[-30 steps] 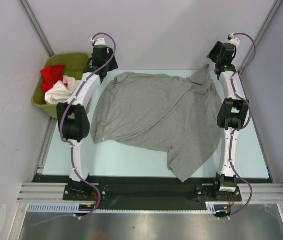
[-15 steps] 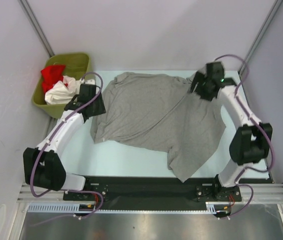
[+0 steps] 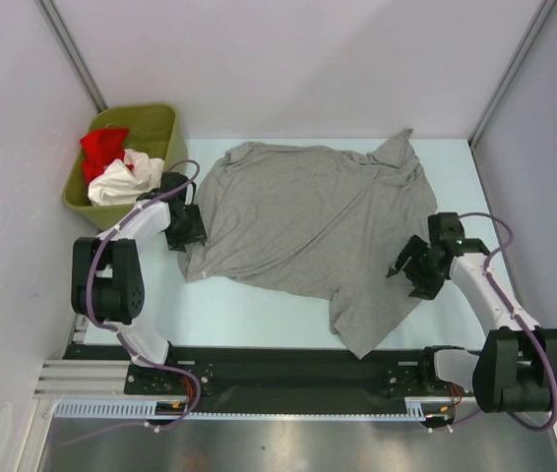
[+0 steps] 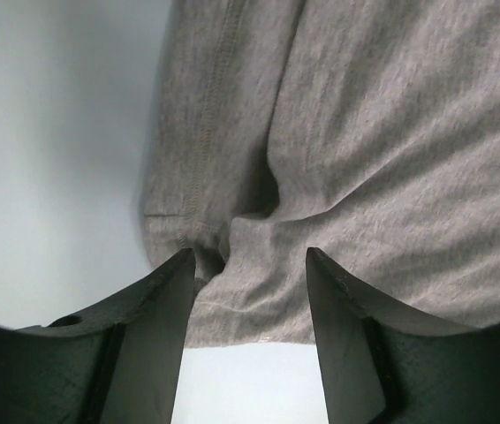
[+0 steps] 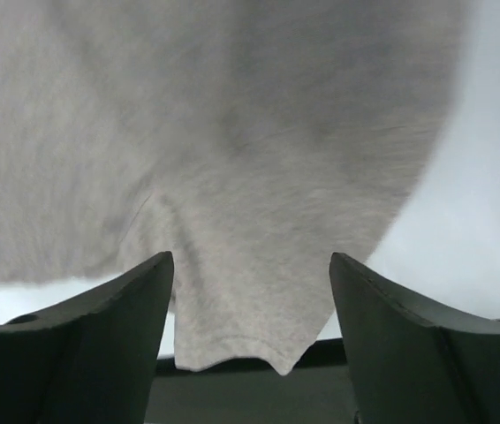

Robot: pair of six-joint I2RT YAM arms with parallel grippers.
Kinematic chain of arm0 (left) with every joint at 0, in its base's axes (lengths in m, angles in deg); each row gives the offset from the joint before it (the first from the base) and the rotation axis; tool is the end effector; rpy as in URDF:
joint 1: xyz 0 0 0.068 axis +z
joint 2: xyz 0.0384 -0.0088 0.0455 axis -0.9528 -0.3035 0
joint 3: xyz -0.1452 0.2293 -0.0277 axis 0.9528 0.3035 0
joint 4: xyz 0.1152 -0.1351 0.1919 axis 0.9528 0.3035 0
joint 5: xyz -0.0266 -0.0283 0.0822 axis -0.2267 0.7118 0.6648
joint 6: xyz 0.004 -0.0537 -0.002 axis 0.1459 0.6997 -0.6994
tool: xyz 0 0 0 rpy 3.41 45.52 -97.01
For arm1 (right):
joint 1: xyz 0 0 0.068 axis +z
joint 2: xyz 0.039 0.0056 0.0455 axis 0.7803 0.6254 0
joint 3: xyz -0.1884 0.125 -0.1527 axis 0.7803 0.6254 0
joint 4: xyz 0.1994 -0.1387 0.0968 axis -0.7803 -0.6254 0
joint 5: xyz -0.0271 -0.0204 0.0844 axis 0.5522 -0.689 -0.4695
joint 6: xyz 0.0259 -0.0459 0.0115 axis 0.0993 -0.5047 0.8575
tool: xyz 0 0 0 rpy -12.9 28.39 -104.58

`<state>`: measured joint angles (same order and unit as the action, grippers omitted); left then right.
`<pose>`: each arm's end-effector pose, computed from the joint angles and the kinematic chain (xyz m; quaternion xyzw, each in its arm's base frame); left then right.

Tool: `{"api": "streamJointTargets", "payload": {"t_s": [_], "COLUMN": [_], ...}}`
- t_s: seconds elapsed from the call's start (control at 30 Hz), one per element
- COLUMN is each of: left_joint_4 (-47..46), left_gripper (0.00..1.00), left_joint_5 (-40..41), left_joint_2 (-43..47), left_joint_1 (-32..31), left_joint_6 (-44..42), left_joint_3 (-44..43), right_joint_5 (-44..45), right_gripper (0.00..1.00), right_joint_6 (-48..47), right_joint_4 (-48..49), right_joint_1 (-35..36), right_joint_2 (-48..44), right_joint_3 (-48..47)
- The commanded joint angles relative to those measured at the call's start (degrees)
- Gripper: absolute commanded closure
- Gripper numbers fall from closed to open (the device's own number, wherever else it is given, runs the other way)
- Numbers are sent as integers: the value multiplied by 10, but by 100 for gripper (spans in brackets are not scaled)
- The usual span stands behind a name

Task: Fold and stack the t-shirts
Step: Flatten the tshirt out

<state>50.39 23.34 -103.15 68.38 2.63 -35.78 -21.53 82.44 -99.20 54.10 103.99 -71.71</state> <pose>0.3308 -0.0211 0.1957 -0.1487 0.9723 -0.0151 0.1795 0.2104 0.0152 0.2145 0.2678 0.9446 0.1217 0.1457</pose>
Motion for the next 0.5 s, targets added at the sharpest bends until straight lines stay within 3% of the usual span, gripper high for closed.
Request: {"api": "streamJointTargets", "payload": {"t_s": [0.0,0.23,0.47], "left_joint_4": [-8,-5,-1], "left_gripper": [41,40,41], "left_joint_5": [-21,-22,-22], "left_joint_2": [-15,-25,-14], "left_joint_1": [-1,0,0], "left_joint_6": [-8,-14,-18], "left_joint_3": [-30,-40,-33], "right_joint_5": [45,77,114], "right_gripper": [21,22,36], "right_joint_6": [37,12,-15], "right_joint_4": [-1,52,100], "right_joint_1": [-65,-136,-155], "right_joint_2": [5,61,118], "right_joint_3": [26,33,36]}}
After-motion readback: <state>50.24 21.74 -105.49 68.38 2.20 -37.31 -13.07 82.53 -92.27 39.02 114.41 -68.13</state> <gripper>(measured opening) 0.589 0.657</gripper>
